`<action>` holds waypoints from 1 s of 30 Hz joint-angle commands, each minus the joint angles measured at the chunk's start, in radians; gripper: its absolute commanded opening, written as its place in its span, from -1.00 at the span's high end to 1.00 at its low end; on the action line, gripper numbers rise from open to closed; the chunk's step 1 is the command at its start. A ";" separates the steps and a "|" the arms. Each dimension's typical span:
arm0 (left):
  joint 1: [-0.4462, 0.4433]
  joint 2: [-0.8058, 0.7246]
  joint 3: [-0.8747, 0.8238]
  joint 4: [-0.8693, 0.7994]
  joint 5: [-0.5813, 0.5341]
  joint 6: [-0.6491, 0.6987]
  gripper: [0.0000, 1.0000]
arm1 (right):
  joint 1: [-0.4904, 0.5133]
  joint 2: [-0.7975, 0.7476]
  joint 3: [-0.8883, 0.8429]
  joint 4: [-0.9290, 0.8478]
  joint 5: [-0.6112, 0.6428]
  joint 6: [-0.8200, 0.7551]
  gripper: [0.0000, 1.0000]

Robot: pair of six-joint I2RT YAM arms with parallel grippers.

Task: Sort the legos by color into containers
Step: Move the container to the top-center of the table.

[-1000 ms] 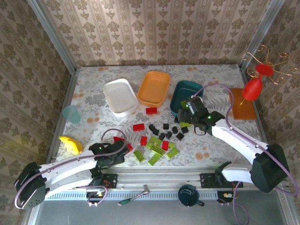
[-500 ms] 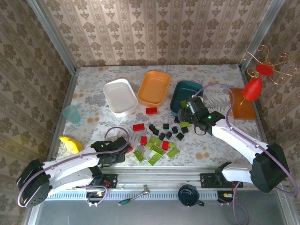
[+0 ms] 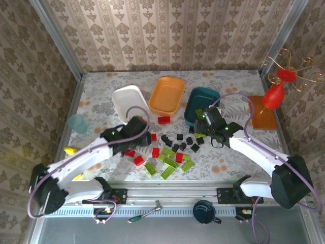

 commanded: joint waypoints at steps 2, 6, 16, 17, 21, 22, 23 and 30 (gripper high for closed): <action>0.075 0.242 0.239 0.166 0.071 0.211 0.25 | -0.005 0.020 -0.013 0.009 -0.002 0.025 -0.57; 0.111 0.492 0.484 0.181 0.067 0.288 0.28 | -0.005 0.023 -0.016 0.000 -0.004 0.026 -0.56; 0.193 0.932 0.865 0.139 0.097 0.309 0.29 | -0.005 -0.048 -0.027 -0.057 0.009 0.022 -0.57; 0.191 0.959 0.890 0.128 0.100 0.311 0.29 | -0.005 -0.058 -0.026 -0.064 0.013 0.021 -0.57; 0.183 1.023 0.954 0.071 0.091 0.313 0.30 | -0.008 -0.086 -0.029 -0.076 0.019 0.021 -0.57; 0.182 1.032 0.961 0.057 0.089 0.314 0.30 | -0.007 -0.091 -0.027 -0.077 0.020 0.022 -0.57; 0.180 1.037 0.959 0.047 0.089 0.314 0.31 | -0.007 -0.095 -0.027 -0.077 0.019 0.023 -0.57; 0.145 1.014 0.881 0.040 0.111 0.314 0.31 | -0.013 -0.095 -0.028 -0.070 0.026 0.026 -0.57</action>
